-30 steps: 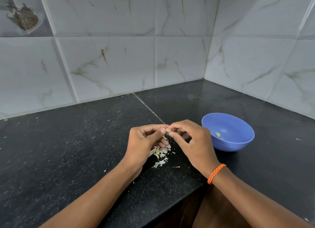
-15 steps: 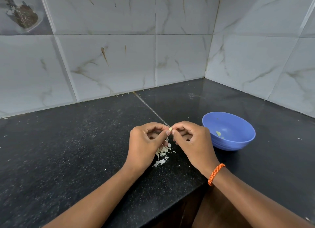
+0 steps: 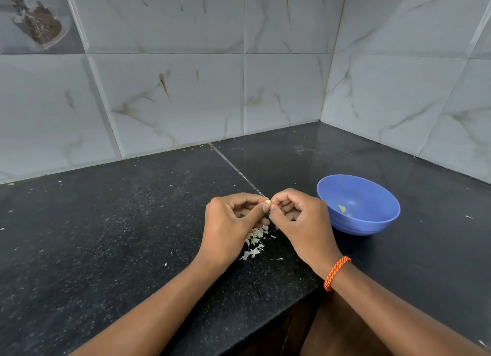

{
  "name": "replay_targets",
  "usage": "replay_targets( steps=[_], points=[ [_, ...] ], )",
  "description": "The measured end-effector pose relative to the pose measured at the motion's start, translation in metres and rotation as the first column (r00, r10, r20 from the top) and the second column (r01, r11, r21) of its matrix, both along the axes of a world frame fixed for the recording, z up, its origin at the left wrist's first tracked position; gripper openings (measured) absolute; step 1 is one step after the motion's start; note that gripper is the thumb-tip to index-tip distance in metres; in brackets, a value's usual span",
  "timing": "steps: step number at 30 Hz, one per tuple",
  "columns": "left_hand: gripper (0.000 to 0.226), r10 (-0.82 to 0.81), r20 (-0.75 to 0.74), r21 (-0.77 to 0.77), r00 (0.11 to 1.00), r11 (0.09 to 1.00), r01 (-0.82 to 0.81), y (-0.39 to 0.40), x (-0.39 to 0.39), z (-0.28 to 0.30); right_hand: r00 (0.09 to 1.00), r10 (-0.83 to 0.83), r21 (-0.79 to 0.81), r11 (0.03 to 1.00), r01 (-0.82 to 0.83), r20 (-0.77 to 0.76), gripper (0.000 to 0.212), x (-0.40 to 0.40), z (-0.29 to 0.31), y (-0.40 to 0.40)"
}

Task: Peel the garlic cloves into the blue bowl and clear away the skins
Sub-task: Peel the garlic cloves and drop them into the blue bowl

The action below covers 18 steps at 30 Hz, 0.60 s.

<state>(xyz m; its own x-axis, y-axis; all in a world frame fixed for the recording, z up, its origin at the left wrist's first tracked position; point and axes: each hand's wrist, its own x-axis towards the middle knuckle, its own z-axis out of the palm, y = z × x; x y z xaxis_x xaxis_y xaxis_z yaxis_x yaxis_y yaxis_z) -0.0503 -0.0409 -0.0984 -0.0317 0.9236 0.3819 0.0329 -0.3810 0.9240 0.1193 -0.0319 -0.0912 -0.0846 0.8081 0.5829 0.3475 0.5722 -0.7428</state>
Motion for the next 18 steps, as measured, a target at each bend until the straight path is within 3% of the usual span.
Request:
replay_targets(
  steps=[10,14,18],
  points=[
    [0.015,-0.118,0.170,-0.088,0.978,0.987,0.135,-0.0017,-0.0019,0.0036,0.995,0.014,-0.046,0.999,-0.019,-0.096,0.012,-0.0013,-0.0033,0.0026],
    [0.024,-0.108,0.180,-0.074,0.978,0.990,0.123,-0.0022,-0.0021,0.0052,0.997,0.006,-0.044,0.999,-0.009,-0.074,0.011,-0.0005,-0.0023,0.0010],
    [0.019,-0.066,0.113,-0.030,0.991,0.997,0.070,-0.0020,-0.0006,0.0043,0.999,-0.017,-0.005,1.000,0.017,-0.027,0.013,-0.0016,-0.0002,-0.0018]
  ],
)
